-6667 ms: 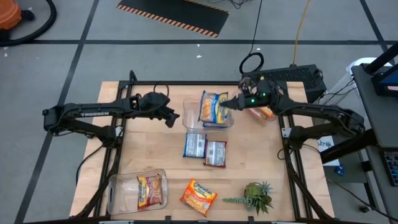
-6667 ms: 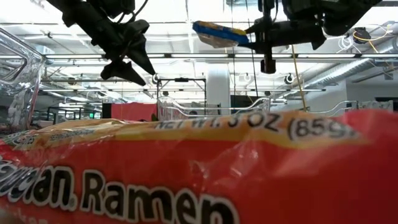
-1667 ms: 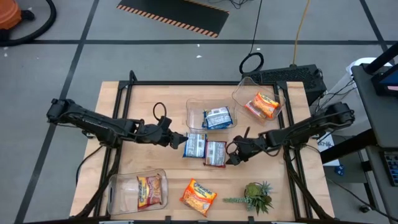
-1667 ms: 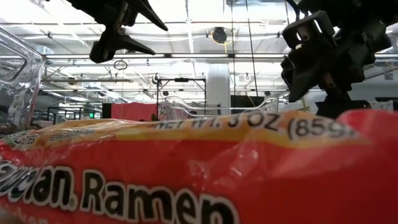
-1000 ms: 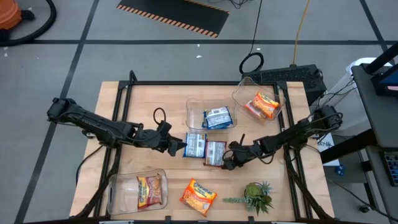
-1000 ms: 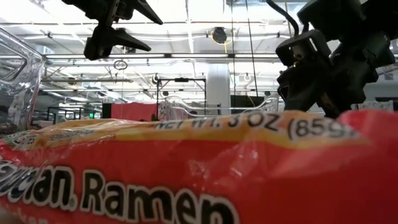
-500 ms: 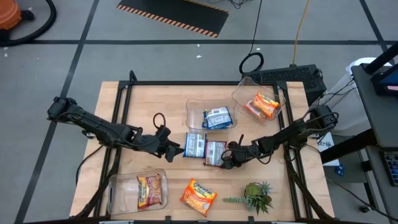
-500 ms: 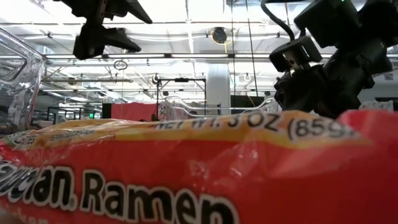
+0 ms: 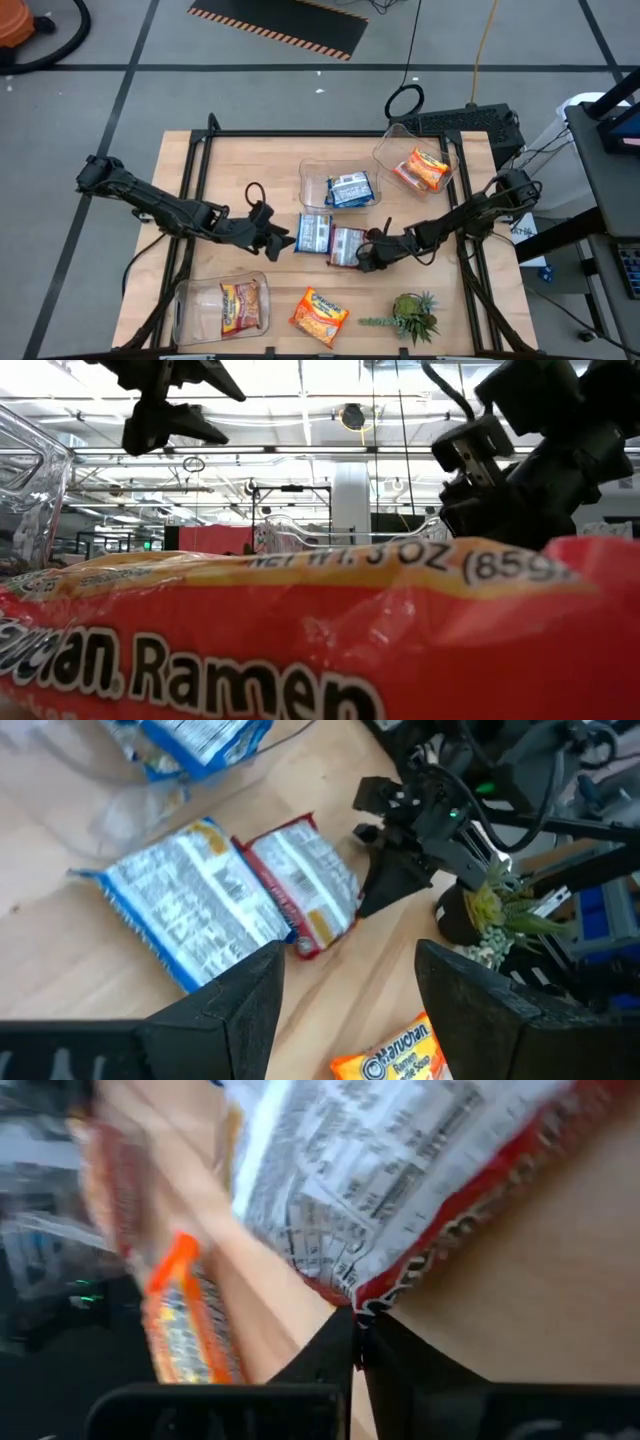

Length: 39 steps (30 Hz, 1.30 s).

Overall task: Sort Maruchan noodles
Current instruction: Stack the red noodle pack on top of the other red noodle pack into the bottom transparent bin

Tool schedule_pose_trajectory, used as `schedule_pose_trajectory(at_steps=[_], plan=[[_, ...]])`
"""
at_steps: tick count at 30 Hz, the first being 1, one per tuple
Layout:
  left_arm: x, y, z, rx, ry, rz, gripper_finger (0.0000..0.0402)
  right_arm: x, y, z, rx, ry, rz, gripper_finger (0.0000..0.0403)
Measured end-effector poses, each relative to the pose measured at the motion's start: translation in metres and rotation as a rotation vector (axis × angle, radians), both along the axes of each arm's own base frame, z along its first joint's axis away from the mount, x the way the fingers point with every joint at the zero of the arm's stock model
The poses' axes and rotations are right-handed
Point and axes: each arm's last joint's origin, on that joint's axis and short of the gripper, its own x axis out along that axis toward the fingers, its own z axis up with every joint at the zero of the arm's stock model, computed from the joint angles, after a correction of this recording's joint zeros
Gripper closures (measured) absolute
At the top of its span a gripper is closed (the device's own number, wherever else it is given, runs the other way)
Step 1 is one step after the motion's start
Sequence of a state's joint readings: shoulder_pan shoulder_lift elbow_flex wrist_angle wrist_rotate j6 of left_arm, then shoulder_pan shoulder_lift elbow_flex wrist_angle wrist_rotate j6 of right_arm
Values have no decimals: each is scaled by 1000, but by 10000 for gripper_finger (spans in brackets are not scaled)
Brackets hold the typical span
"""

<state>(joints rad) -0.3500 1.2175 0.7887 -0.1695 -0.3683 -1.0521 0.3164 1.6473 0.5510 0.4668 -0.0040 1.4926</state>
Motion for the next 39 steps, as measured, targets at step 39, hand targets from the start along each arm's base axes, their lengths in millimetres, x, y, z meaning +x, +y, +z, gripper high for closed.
schedule_pose_trajectory(at_steps=[39], plan=[[98, -46, -47, 647, 160, -441, 65, 28, -15, 51, 339, -493, -73, 403]])
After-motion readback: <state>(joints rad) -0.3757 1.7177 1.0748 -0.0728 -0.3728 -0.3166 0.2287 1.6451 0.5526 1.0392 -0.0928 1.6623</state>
